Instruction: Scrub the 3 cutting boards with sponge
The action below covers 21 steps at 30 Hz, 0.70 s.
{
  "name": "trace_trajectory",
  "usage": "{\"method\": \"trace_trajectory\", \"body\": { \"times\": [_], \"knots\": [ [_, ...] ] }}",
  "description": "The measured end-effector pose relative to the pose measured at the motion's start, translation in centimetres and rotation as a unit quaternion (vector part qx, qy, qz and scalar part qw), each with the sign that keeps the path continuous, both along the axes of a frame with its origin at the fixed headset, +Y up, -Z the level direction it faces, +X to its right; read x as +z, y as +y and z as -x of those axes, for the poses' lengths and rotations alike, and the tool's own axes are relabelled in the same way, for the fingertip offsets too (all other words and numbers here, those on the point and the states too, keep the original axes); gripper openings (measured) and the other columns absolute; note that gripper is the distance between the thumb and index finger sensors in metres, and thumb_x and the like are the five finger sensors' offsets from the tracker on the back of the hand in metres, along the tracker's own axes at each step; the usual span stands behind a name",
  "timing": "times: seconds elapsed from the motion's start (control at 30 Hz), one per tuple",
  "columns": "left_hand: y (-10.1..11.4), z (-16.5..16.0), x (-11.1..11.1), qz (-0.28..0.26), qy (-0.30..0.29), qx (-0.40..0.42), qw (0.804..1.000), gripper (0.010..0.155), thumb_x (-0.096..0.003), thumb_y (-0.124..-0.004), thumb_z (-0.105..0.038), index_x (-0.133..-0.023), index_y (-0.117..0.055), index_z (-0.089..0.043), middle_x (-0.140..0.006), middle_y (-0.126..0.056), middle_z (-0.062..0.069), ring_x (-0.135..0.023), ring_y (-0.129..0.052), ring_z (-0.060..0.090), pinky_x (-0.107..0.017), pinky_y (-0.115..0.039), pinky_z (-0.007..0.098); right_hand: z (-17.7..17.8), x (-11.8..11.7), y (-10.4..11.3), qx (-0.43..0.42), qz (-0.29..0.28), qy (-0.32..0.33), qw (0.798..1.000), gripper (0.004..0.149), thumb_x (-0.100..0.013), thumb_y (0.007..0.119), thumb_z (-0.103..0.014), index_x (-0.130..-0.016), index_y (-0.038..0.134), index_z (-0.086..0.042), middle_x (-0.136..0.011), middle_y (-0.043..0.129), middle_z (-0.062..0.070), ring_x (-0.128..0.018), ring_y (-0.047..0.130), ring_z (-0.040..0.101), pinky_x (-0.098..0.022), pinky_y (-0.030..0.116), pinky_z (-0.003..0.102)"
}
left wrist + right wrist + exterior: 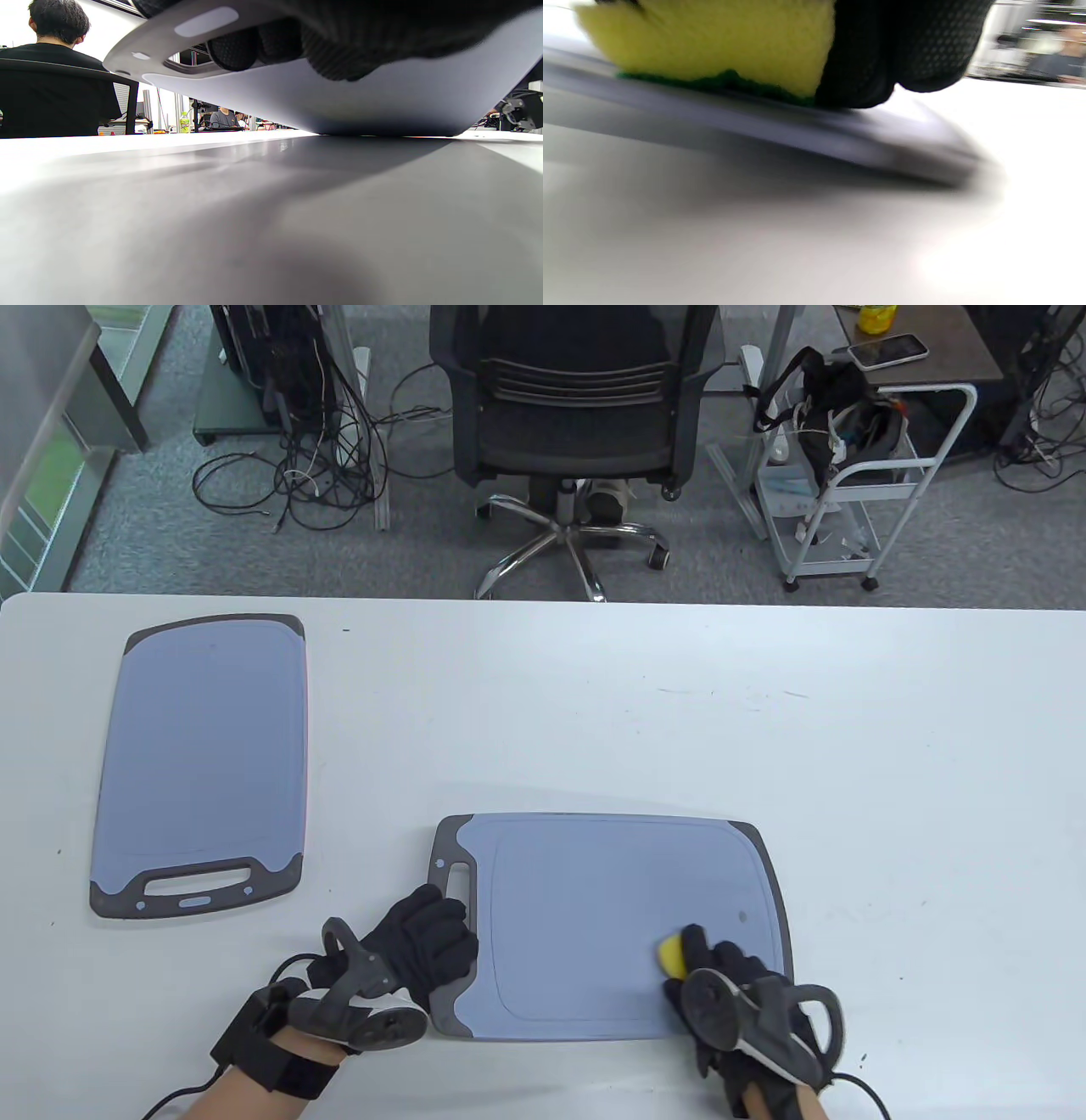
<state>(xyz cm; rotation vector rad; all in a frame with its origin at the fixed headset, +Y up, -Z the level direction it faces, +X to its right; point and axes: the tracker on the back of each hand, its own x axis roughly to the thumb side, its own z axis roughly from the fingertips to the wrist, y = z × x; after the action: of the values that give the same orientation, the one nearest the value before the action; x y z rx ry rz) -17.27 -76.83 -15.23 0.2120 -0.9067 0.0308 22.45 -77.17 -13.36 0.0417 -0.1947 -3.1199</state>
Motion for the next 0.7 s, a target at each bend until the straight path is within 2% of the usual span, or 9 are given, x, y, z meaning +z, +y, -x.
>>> {"method": "trace_trajectory", "body": {
  "times": [0.1,0.17,0.23,0.3,0.37,0.47,0.53,0.63,0.7],
  "knots": [
    [0.0,0.0,0.0,0.000,0.000,0.000,1.000,0.044,-0.0574,-0.083,-0.040,-0.092,-0.059,-0.028,-0.093,-0.074,-0.005,-0.100,-0.073,0.026,-0.077,-0.057,0.057,-2.8,0.2,-0.4,-0.012,0.005,-0.045,0.999,0.069,-0.049,0.070,-0.054,-0.105,0.058,-0.016,-0.084,0.077,0.012,-0.057,0.088,0.024,-0.048,0.077,0.046],
    [0.0,0.0,0.0,0.000,0.001,0.001,1.000,0.044,-0.0573,-0.083,-0.040,-0.092,-0.059,-0.028,-0.093,-0.074,-0.004,-0.100,-0.073,0.026,-0.077,-0.057,0.057,-1.4,-0.2,-0.4,-0.018,-0.010,-0.030,0.999,0.069,-0.049,0.072,-0.051,-0.103,0.061,-0.010,-0.081,0.078,0.016,-0.055,0.089,0.026,-0.047,0.077,0.047],
    [0.0,0.0,0.0,-0.001,0.000,0.001,1.000,0.044,-0.0572,-0.083,-0.040,-0.092,-0.060,-0.028,-0.093,-0.074,-0.004,-0.100,-0.073,0.026,-0.077,-0.057,0.057,1.8,-0.6,0.1,0.002,-0.019,0.040,0.999,0.069,-0.049,0.069,-0.053,-0.104,0.060,-0.011,-0.081,0.078,0.014,-0.055,0.089,0.023,-0.047,0.078,0.045],
    [0.0,0.0,0.0,-0.001,0.000,0.001,1.000,0.044,-0.0572,-0.083,-0.040,-0.092,-0.060,-0.028,-0.093,-0.075,-0.004,-0.100,-0.073,0.026,-0.077,-0.057,0.057,6.4,-0.8,0.8,-0.018,-0.027,0.119,0.992,0.070,-0.049,0.070,-0.054,-0.104,0.060,-0.012,-0.081,0.078,0.014,-0.054,0.089,0.023,-0.047,0.078,0.045],
    [0.0,0.0,0.0,-0.001,0.000,0.000,1.000,0.044,-0.0571,-0.083,-0.040,-0.092,-0.060,-0.028,-0.093,-0.075,-0.004,-0.100,-0.073,0.026,-0.077,-0.057,0.057,12.3,-0.5,1.6,-0.045,-0.034,0.216,0.975,0.070,-0.048,0.070,-0.054,-0.104,0.060,-0.014,-0.081,0.078,0.013,-0.055,0.088,0.022,-0.047,0.078,0.045],
    [0.0,0.0,0.0,-0.002,-0.001,0.000,1.000,0.044,-0.0570,-0.084,-0.040,-0.092,-0.060,-0.028,-0.093,-0.075,-0.004,-0.100,-0.074,0.026,-0.077,-0.058,0.057,19.8,0.9,2.5,-0.039,-0.060,0.337,0.939,0.070,-0.048,0.068,-0.057,-0.104,0.059,-0.017,-0.082,0.076,0.010,-0.055,0.087,0.020,-0.048,0.078,0.043],
    [0.0,0.0,0.0,-0.002,-0.001,0.000,1.000,0.044,-0.0568,-0.084,-0.040,-0.092,-0.060,-0.028,-0.092,-0.075,-0.004,-0.100,-0.074,0.026,-0.077,-0.058,0.057,22.1,1.5,2.9,-0.029,-0.073,0.378,0.923,0.069,-0.048,0.068,-0.057,-0.104,0.059,-0.017,-0.082,0.077,0.010,-0.055,0.088,0.020,-0.048,0.078,0.043],
    [0.0,0.0,0.0,-0.003,-0.002,0.001,1.000,0.044,-0.0569,-0.084,-0.040,-0.092,-0.060,-0.028,-0.093,-0.075,-0.005,-0.100,-0.074,0.026,-0.077,-0.058,0.057,21.1,1.0,2.9,-0.034,-0.056,0.358,0.932,0.069,-0.048,0.066,-0.060,-0.105,0.057,-0.022,-0.084,0.076,0.007,-0.057,0.087,0.018,-0.049,0.078,0.041],
    [0.0,-0.1,0.0,-0.002,-0.002,0.001,1.000,0.044,-0.0569,-0.084,-0.040,-0.092,-0.060,-0.028,-0.093,-0.075,-0.005,-0.100,-0.074,0.026,-0.077,-0.058,0.057,18.1,0.5,2.4,-0.043,-0.050,0.301,0.952,0.069,-0.047,0.069,-0.058,-0.104,0.060,-0.020,-0.083,0.077,0.008,-0.055,0.088,0.020,-0.048,0.079,0.043]
  ]
}}
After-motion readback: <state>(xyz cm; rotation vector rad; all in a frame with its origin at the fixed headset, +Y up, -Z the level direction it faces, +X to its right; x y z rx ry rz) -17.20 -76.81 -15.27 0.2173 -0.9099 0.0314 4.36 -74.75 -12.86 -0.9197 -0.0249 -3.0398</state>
